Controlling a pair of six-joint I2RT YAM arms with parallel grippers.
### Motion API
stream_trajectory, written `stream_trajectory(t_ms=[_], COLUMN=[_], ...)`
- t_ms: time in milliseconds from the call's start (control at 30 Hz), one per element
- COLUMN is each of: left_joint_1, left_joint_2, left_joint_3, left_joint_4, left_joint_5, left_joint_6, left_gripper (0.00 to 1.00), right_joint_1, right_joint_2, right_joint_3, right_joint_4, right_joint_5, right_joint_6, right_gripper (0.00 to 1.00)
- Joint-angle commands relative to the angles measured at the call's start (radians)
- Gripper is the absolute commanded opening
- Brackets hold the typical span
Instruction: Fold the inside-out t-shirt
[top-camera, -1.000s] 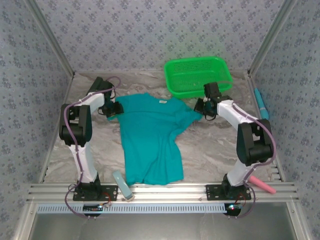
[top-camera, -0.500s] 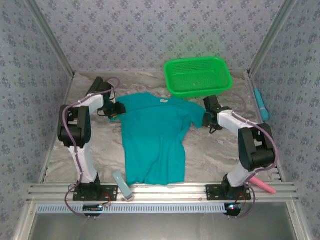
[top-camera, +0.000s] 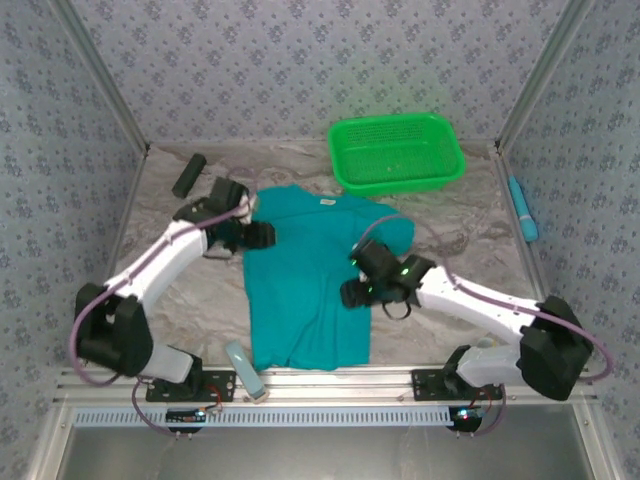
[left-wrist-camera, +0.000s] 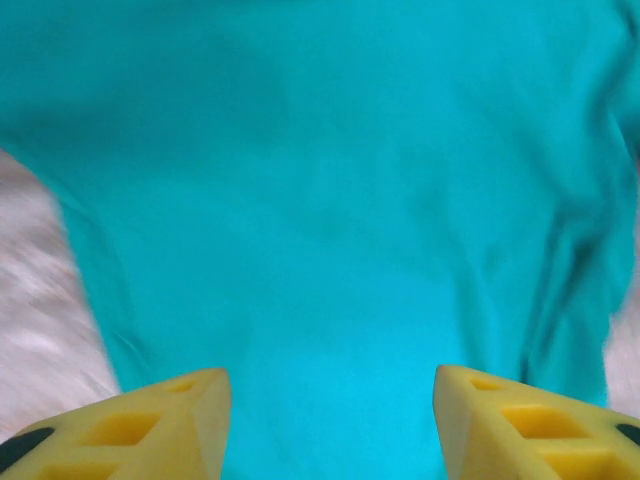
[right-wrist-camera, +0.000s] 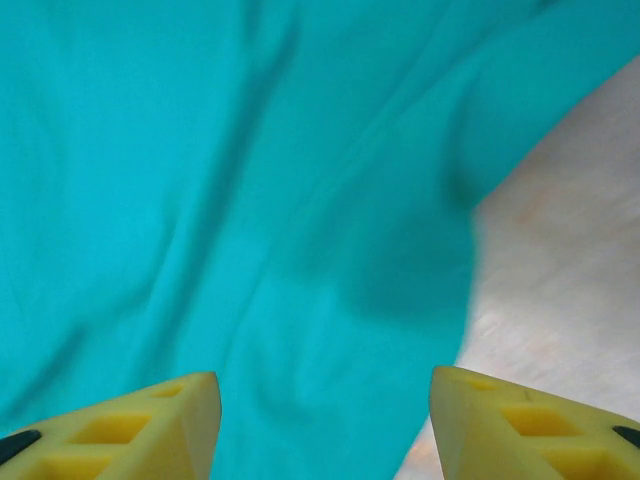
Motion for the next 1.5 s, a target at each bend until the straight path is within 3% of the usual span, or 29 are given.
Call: stream_trajectory(t_ms=[0,67,133,267,367,467,500,567,600,767,867,1067,1233,1333,1400,1467], left_joint_1=[-0.025,-0.049,-0.085,-0.184,-0.258,-0.319,-0.339,-0.393,-0.428,-0.59,-0.668,-0.731,-0.754,-0.769,-0.769,-0.77], left_joint_2=[-0.068,-0.078,-0.059,-0.008,-0.016,-0.025,-0.014,0.014,0.032,0.109,0.13,0.139,0.196,0.22,0.228,0.244], left_joint_3=[-0.106,-0.146,-0.151,-0.113,-0.116,-0.147,-0.149,-0.149,-0.153,-0.176,-0.185,-0.245,-0.215,-0.211,-0.218,-0.211], left_joint_4=[-0.051,-0.023,-0.022,0.038,0.134,0.275,0.319,0.387,0.428,0.537,0.529,0.565,0.573,0.606,0.655,0.679], left_joint_5=[-0.021,0.002,-0.001,-0.007,0.01,0.022,0.051,0.042,0.035,0.092,0.095,0.109,0.075,0.079,0.083,0.06], left_joint_6=[-0.091,-0.1,-0.083,-0.046,0.019,0.076,0.116,0.19,0.23,0.463,0.572,0.727,0.741,0.741,0.732,0.732], left_gripper=[0.55,0.55,0.55,0.54,0.54,0.54,0.54,0.54,0.54,0.55,0.55,0.55,0.55,0.56,0.56,0.57], right_joint_1=[0.096,0.127,0.134,0.094,-0.004,-0.174,-0.236,-0.306,-0.327,-0.442,-0.455,-0.393,-0.371,-0.381,-0.381,-0.382], right_joint_2=[0.077,0.142,0.205,0.26,0.205,0.128,0.114,0.09,0.075,-0.067,-0.207,-0.39,-0.391,-0.392,-0.386,-0.371], right_joint_3=[-0.053,-0.052,-0.035,-0.001,0.004,-0.019,-0.026,-0.032,-0.036,-0.071,-0.123,-0.341,-0.383,-0.386,-0.381,-0.375], right_joint_4=[-0.014,0.036,0.015,-0.117,-0.178,-0.168,-0.15,-0.123,-0.125,-0.247,-0.286,-0.141,-0.056,-0.015,-0.012,-0.013], right_joint_5=[-0.031,-0.023,0.034,0.193,0.243,0.204,0.16,0.092,0.071,-0.02,-0.152,-0.342,-0.308,-0.282,-0.256,-0.233], right_joint_6=[0.142,0.191,0.229,0.277,0.245,0.17,0.14,0.105,0.104,0.143,0.218,0.526,0.587,0.617,0.64,0.645], right_gripper=[0.59,0.58,0.51,0.13,0.02,0.04,0.15,0.46,0.51,0.56,0.59,0.55,0.5,0.29,0.08,0.04])
